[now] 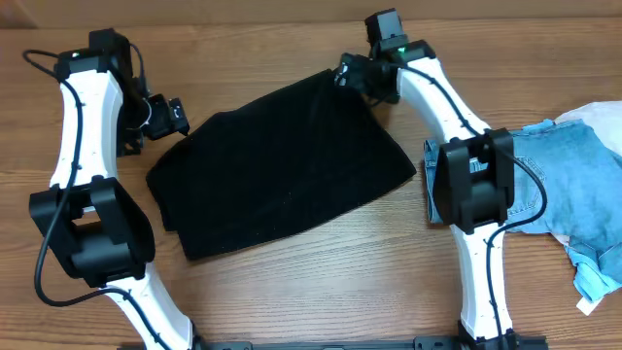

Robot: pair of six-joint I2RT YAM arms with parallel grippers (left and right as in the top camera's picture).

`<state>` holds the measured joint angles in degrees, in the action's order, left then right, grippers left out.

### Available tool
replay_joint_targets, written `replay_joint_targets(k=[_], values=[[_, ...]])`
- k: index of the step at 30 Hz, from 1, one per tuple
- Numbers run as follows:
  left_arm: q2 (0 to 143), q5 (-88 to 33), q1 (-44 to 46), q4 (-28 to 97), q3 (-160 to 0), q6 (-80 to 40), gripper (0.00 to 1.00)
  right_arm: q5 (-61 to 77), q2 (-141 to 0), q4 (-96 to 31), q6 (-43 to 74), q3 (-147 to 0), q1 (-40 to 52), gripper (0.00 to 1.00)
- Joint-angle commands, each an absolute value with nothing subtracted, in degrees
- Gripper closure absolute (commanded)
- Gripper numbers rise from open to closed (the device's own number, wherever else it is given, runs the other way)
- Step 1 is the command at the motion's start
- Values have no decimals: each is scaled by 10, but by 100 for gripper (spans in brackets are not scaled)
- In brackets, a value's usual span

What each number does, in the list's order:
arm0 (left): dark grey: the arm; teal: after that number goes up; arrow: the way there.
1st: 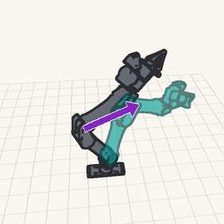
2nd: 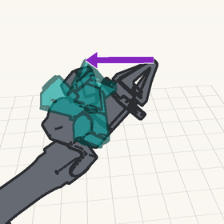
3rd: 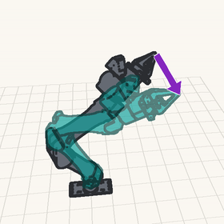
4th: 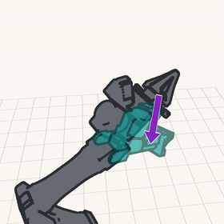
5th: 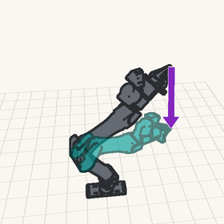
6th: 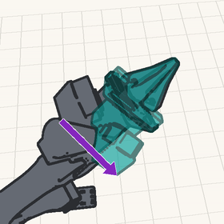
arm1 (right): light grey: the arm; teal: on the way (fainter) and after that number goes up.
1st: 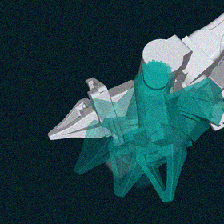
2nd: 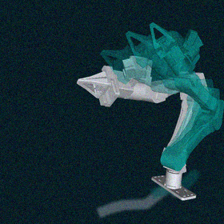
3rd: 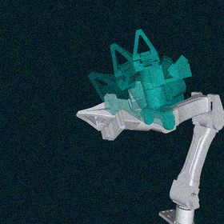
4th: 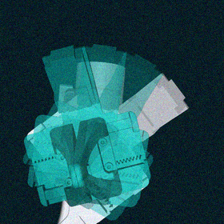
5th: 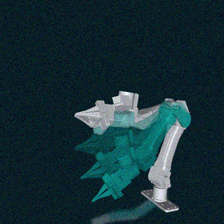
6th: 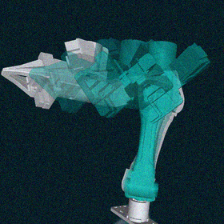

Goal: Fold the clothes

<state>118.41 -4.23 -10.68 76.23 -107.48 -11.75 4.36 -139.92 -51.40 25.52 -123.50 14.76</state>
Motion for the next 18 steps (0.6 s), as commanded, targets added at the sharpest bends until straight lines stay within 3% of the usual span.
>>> replay_joint_targets(k=[1,9,12,16,17,18], values=[[1120,-75,-68,755,-1077,-67,0,-29,-1311,-609,256,-1321,121,0],[1163,-64,54,642,-1077,39,0,33,-1260,-938,251,-1331,116,0],[1209,-79,57,593,-1077,66,0,33,-1260,-971,251,-1331,119,6],[1272,-106,59,580,-1077,96,0,33,-1260,-971,250,-1331,130,6],[1288,-106,61,580,-1077,97,1,32,-1260,-971,249,-1331,132,6],[1305,-106,62,585,-1077,98,8,32,-1260,-970,249,-1331,132,5]])
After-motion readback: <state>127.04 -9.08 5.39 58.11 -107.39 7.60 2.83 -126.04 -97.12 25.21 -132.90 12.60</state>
